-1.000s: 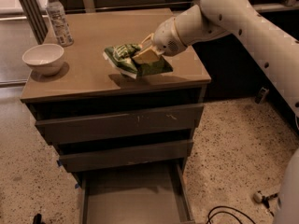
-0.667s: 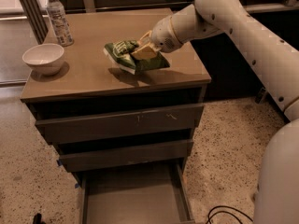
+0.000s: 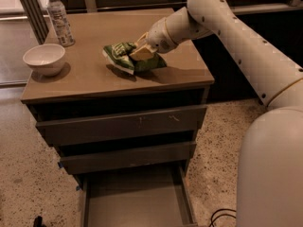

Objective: Pick green jalapeno chip bag from bottom drawer and place on counter

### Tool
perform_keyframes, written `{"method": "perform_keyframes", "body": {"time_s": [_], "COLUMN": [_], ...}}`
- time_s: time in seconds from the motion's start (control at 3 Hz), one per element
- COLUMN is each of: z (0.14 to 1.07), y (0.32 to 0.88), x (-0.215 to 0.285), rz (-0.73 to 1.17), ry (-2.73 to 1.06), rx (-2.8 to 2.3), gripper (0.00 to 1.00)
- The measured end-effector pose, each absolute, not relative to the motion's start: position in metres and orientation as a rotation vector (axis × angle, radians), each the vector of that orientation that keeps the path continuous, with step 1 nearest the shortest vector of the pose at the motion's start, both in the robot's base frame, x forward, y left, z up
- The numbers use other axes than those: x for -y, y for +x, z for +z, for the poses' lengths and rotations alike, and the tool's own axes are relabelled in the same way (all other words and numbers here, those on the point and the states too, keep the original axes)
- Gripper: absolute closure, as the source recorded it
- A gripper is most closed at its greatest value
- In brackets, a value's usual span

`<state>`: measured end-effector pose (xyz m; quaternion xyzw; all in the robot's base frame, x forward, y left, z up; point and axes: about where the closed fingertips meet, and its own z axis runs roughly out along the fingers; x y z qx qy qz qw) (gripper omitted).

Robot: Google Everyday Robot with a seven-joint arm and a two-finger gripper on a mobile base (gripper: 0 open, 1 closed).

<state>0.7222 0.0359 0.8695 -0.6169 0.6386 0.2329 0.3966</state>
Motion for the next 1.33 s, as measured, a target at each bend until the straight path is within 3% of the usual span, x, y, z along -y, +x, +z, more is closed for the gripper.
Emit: {"method": "perform_keyframes", "body": {"time_s": [1.33], "z": [0.8694], "y": [0.7222], "x": [-0.036], "rz": [0.59], "ry": [-1.563], "rx": [-1.618], "gripper": [0.06]}}
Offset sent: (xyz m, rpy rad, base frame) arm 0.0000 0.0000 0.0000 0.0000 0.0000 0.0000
